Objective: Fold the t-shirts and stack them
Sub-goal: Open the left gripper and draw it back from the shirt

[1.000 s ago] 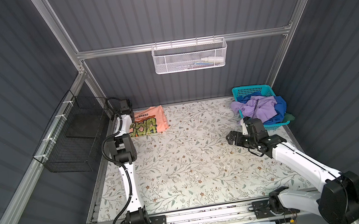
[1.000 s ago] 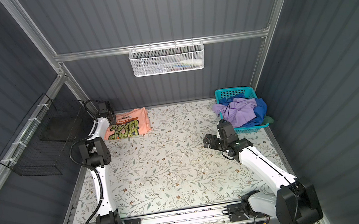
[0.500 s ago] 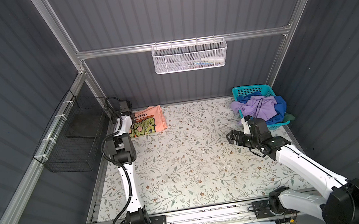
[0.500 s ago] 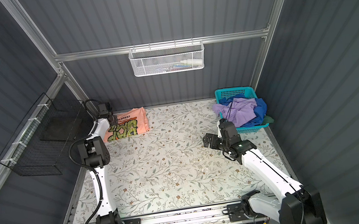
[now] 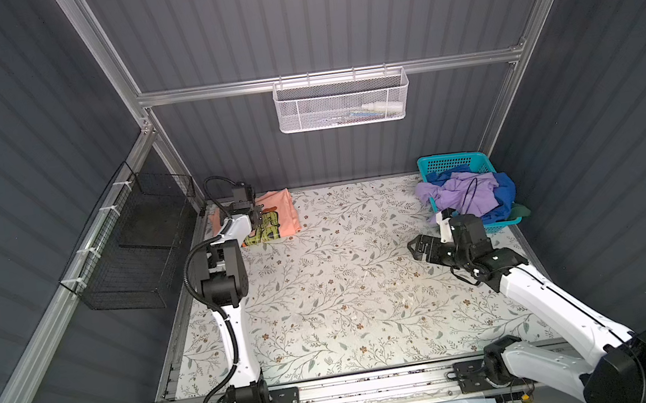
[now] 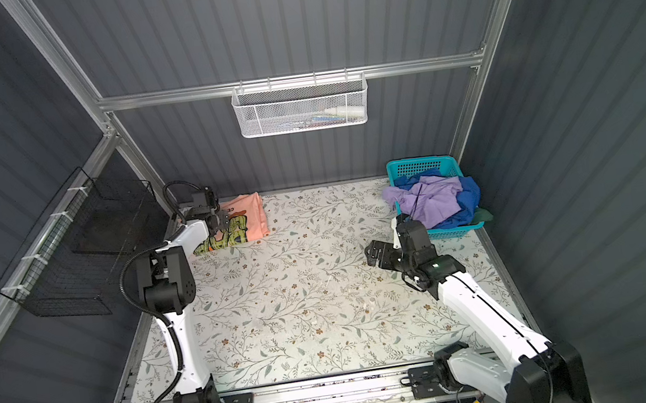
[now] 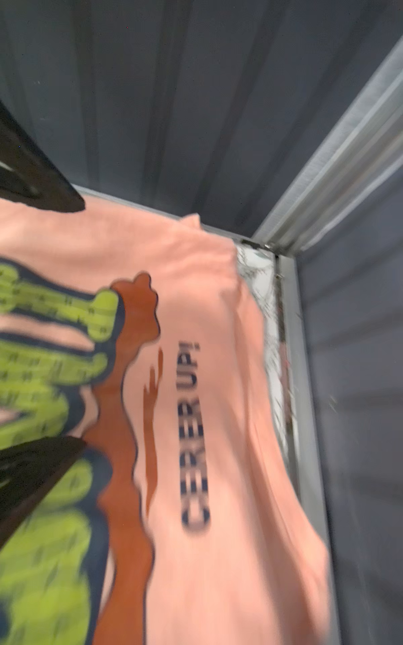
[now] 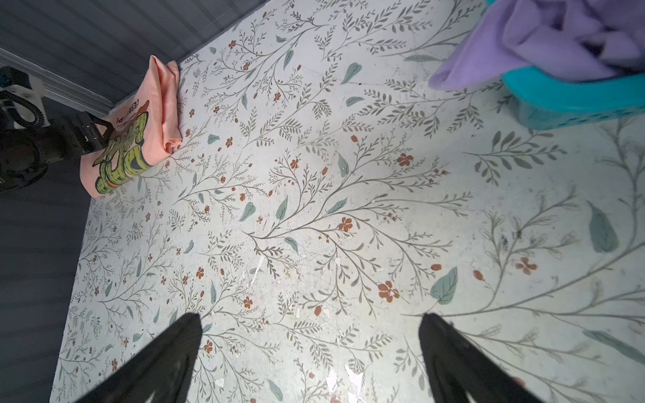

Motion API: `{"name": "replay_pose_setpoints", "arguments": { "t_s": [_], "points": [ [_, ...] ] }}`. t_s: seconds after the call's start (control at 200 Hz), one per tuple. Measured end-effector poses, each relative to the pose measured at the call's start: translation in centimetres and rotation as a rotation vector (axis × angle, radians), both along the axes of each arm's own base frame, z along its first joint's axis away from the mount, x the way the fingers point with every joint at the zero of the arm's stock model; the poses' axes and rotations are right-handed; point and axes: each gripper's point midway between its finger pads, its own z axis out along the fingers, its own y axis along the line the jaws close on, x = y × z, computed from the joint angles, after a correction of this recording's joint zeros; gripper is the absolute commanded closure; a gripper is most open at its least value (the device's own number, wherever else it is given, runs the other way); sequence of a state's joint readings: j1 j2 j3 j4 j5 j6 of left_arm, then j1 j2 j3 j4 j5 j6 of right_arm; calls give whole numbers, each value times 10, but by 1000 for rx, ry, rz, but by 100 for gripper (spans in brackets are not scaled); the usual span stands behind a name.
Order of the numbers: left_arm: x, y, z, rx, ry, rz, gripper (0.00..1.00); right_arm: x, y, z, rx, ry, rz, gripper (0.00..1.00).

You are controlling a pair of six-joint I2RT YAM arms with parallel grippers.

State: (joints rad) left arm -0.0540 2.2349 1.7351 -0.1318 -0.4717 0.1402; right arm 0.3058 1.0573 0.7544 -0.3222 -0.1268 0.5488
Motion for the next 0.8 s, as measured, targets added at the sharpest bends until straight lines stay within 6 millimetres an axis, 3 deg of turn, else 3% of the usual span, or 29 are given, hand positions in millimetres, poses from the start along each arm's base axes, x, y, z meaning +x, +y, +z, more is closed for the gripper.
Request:
{"name": "replay_pose_setpoints", "arguments": {
  "t_s": [0.17, 0.27, 0.435, 0.505, 0.66, 0.801],
  "points": [
    [-35, -52, 16, -98, -77, -56, 0, -1, -6, 8, -14, -37, -22, 1],
    [-62, -67, 32, -190, -139, -72, 0, -1, -11, 13, -31, -63, -35, 1],
    [-99, -69, 56, -320, -238, -60, 0, 0, -19, 17, -68, -90, -60, 1],
    [-123, -68, 60, -364, -284, -53, 0, -1, -24, 19, -81, -110, -82, 1],
    [-185, -58, 41, -374, -329, -48, 0, -13, -36, 27, -71, -231, -120, 1],
    [-202, -45, 22, -304, -326, -18, 0, -14, -46, 33, -91, -312, -162, 1]
  ]
}}
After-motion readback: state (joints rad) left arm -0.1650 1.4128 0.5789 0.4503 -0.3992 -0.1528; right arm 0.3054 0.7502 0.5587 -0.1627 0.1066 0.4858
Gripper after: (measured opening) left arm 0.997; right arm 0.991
